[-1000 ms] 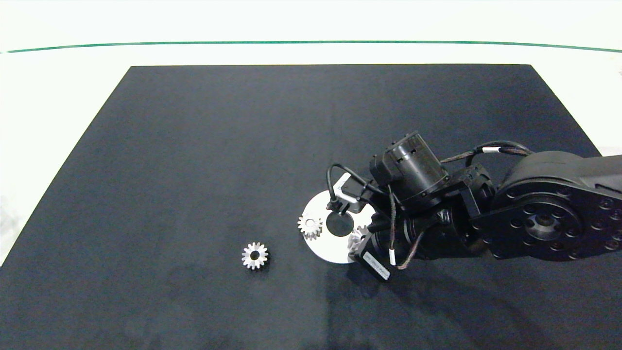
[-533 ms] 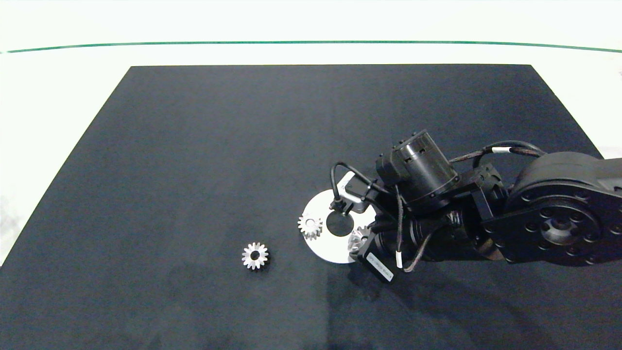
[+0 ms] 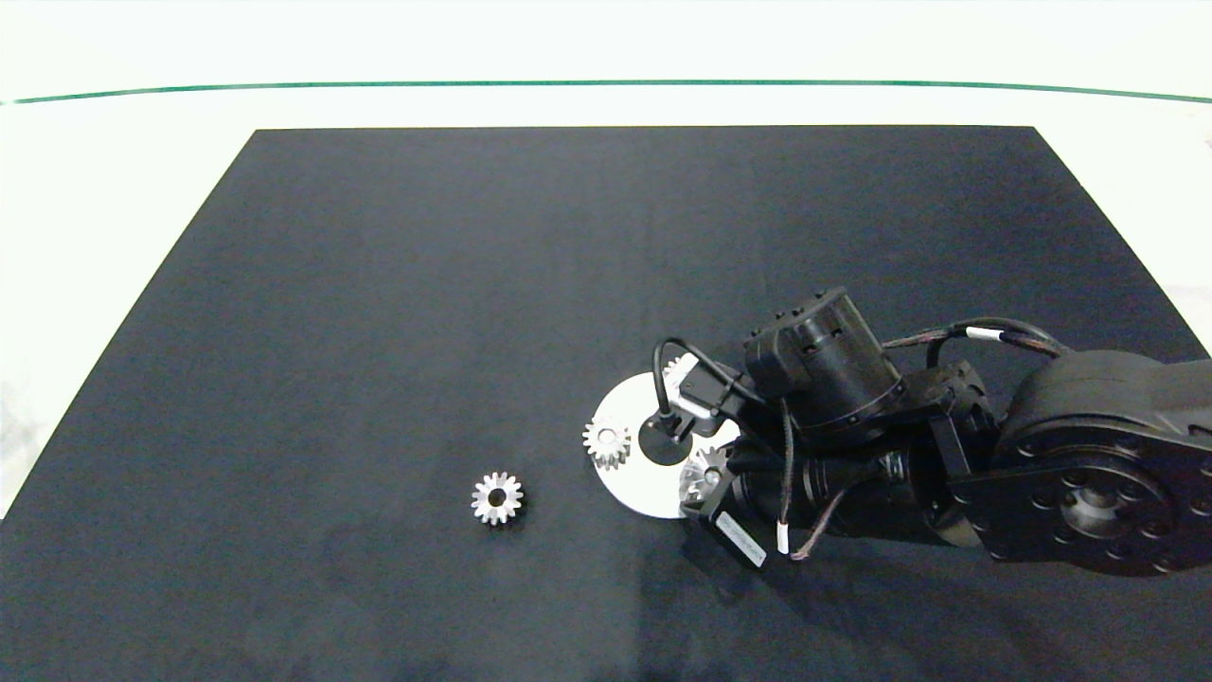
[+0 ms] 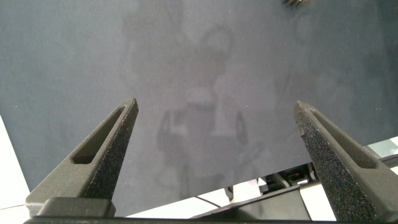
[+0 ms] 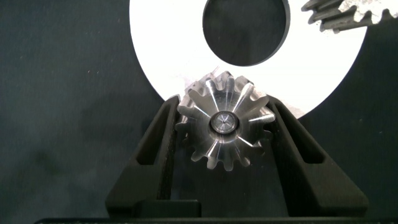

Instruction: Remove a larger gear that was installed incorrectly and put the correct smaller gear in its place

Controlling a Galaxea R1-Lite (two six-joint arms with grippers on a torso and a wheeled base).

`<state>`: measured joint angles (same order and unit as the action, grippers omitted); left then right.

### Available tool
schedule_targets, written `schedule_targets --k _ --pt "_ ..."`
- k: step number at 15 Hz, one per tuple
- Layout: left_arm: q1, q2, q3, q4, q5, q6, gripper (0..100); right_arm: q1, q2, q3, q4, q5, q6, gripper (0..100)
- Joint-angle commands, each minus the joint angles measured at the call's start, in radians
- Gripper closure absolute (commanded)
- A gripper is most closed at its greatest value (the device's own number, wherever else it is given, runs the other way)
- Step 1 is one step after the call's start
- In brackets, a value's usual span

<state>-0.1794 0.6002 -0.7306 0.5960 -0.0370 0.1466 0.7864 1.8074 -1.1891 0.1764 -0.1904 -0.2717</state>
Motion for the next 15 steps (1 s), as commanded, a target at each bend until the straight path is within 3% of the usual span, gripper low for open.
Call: schedule_targets --k 1,7,12,15 --pt "0.001 0.000 0.005 0.004 0.000 0.001 0 0.002 -0.017 0.025 -0.009 0.000 -0.001 69" --pt "0.001 0.001 0.010 0.002 0.002 0.001 0 0.002 -0.051 0.063 -0.038 -0.001 -0.001 69" --pt "0.004 0.000 0.011 0.002 0.003 0.001 0 0.008 -0.063 0.143 -0.147 -0.004 0.000 69" --pt "0.004 -0.002 0.010 0.002 0.003 0.001 0 0.008 -0.071 0.146 -0.160 -0.009 0.000 69"
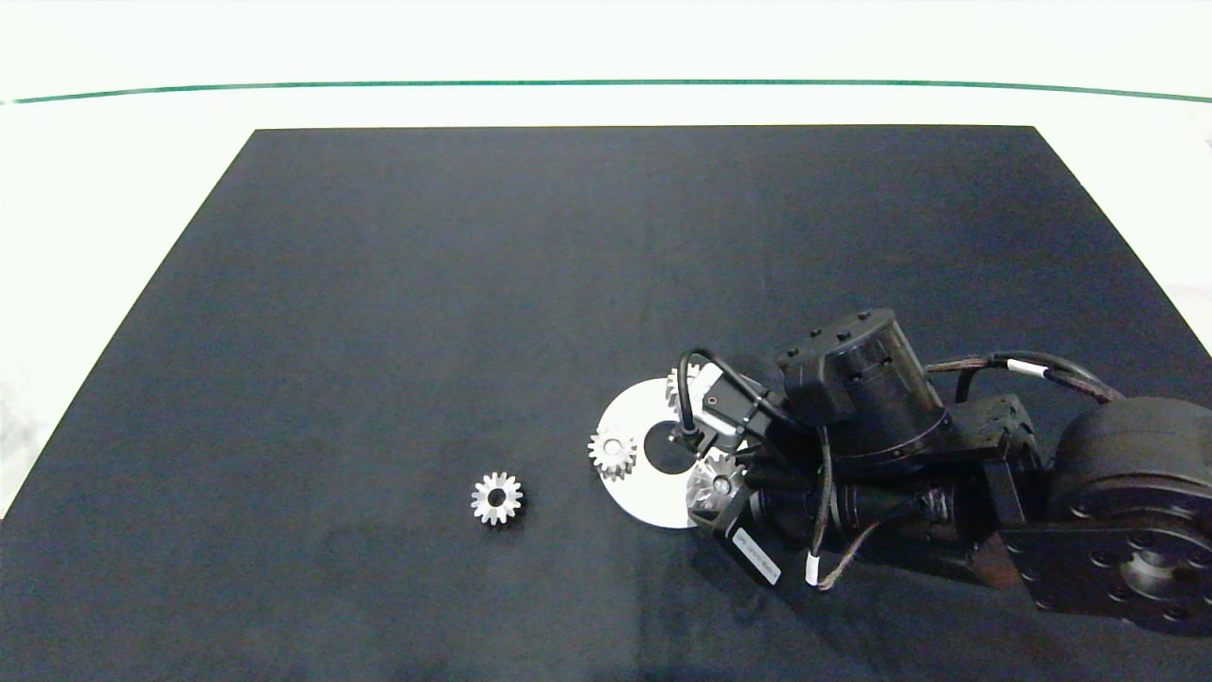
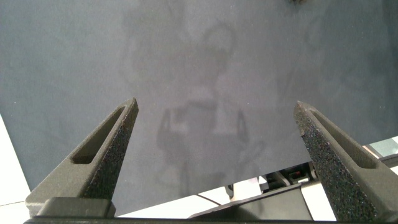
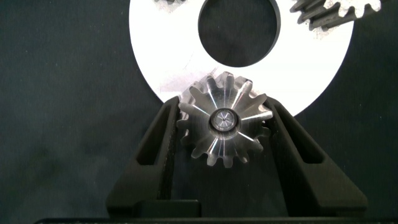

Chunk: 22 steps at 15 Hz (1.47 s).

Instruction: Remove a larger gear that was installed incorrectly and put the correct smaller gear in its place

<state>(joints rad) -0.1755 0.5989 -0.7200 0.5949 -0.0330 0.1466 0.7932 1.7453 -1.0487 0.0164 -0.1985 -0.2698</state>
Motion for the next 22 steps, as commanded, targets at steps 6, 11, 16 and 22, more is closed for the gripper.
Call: schedule_targets --k 6,11,16,22 --pt "-0.001 -0.007 0.001 0.005 -0.001 0.001 0 0.001 -0.027 0.009 0.002 -0.001 0.000 69" --pt "0.001 -0.016 -0.001 0.005 -0.001 0.001 0 0.003 -0.038 0.010 -0.001 -0.006 0.014 69" --pt "0.001 -0.018 0.001 0.005 -0.001 0.001 0 0.001 -0.050 0.012 0.008 -0.007 0.017 69" --pt "0.001 -0.018 0.001 0.005 0.001 0.001 0 0.001 -0.043 0.013 0.000 -0.006 0.046 0"
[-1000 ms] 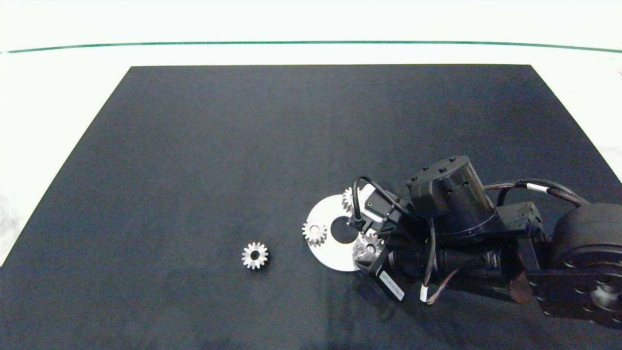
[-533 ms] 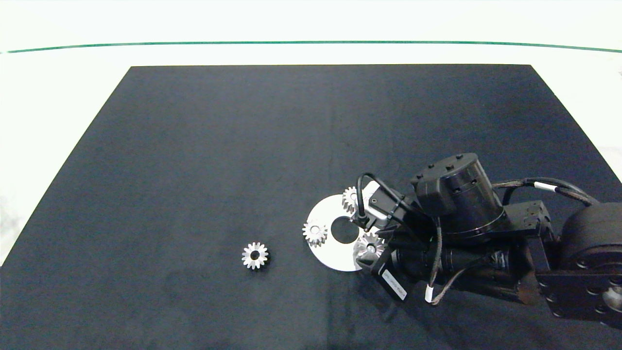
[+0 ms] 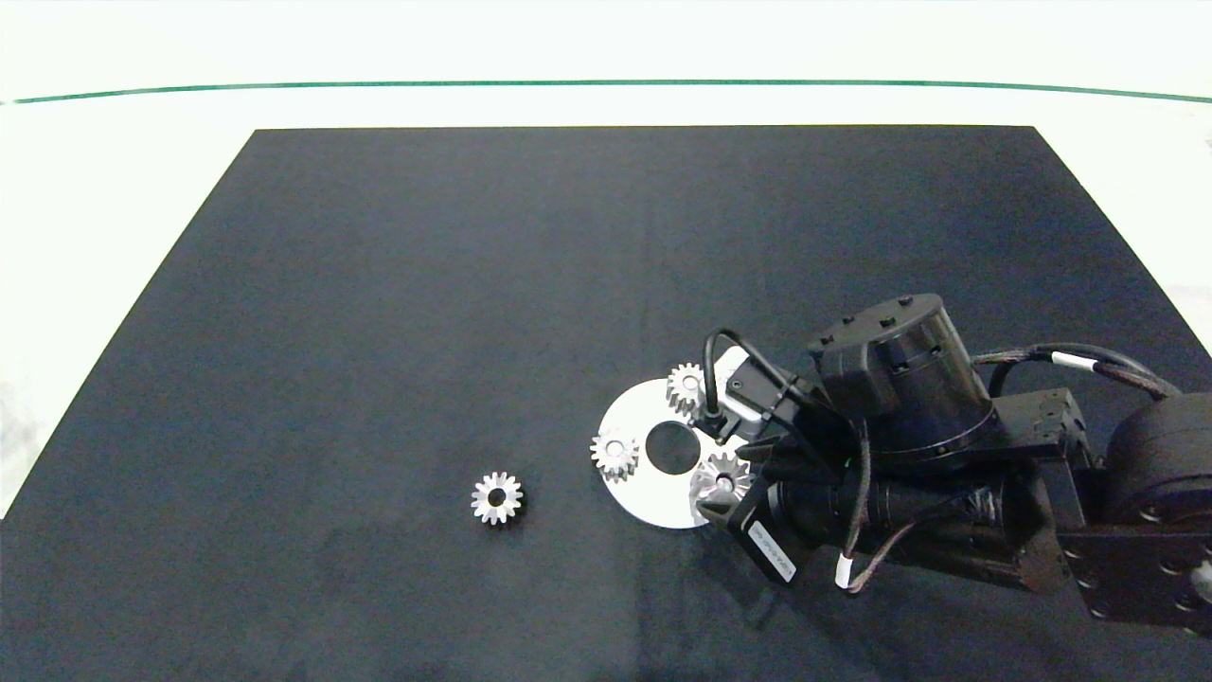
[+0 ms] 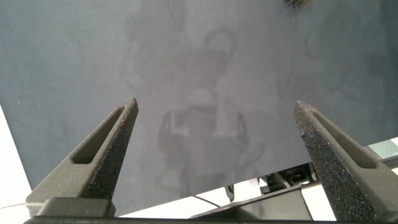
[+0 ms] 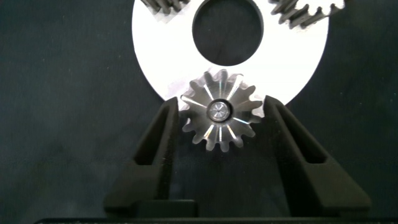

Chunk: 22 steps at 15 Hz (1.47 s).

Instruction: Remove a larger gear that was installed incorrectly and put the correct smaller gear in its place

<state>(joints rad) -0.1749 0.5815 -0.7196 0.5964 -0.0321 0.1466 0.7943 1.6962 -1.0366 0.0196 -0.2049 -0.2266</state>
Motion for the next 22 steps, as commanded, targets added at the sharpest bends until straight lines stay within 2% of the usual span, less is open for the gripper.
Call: schedule_targets --k 1,5,10,22 --pt "0.000 0.000 0.002 0.003 0.000 0.001 0 0.000 0.008 0.001 -0.004 0.005 0.004 0" --pt "0.000 0.000 0.003 0.003 0.000 0.001 0 0.000 0.014 0.001 -0.007 0.007 0.004 0" --pt "-0.002 -0.009 0.003 0.003 0.000 0.001 0 0.000 0.043 0.001 -0.050 0.004 0.003 0" --pt "0.000 -0.020 0.006 0.003 0.000 0.001 0 0.000 0.043 0.006 -0.049 -0.001 0.001 24"
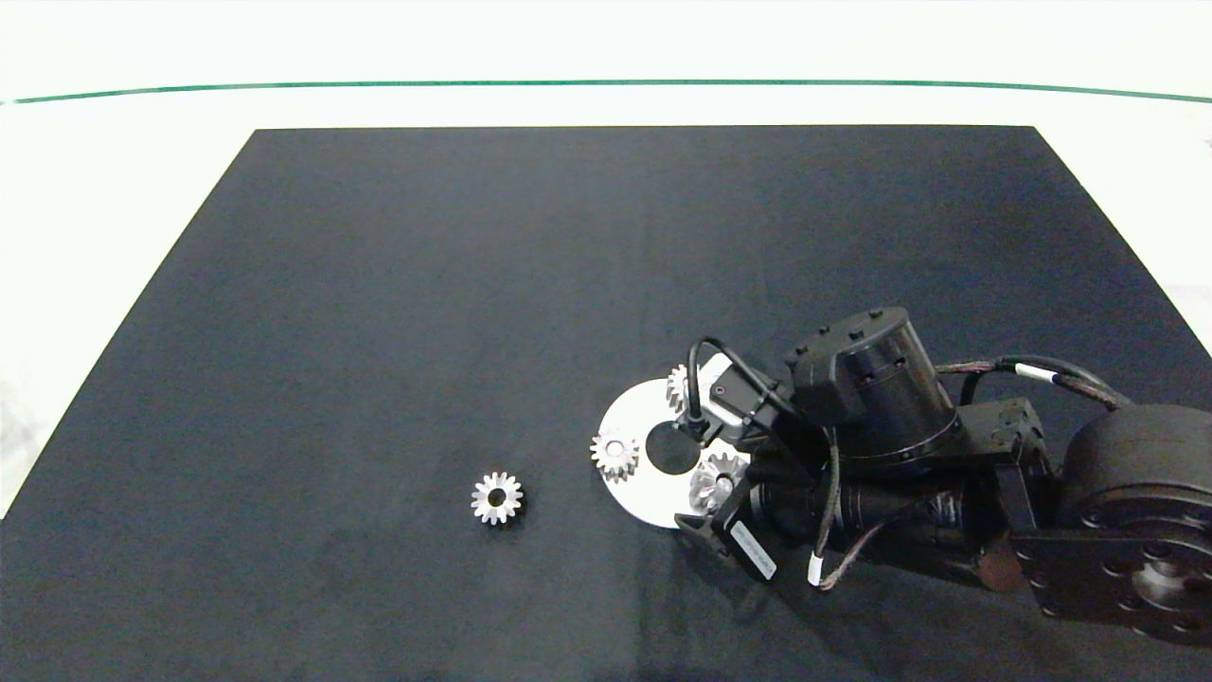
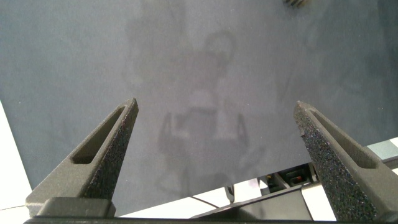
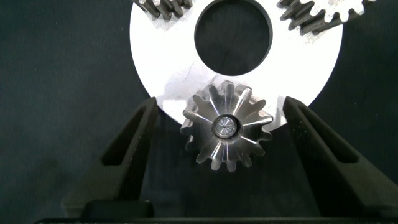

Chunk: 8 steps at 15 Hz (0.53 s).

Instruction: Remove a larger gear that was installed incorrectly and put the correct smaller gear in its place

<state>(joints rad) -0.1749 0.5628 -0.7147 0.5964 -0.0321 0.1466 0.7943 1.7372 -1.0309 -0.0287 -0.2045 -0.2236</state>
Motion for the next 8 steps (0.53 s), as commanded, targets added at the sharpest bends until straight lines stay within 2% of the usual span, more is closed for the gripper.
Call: schedule_targets --k 1,8 --pt "-0.002 -0.001 0.001 0.003 0.000 0.001 0 0.000 0.001 0.000 0.001 -0.001 -0.002 25" --pt "0.000 -0.001 0.000 0.003 0.000 0.001 0 0.000 -0.001 0.003 0.003 -0.001 -0.002 41"
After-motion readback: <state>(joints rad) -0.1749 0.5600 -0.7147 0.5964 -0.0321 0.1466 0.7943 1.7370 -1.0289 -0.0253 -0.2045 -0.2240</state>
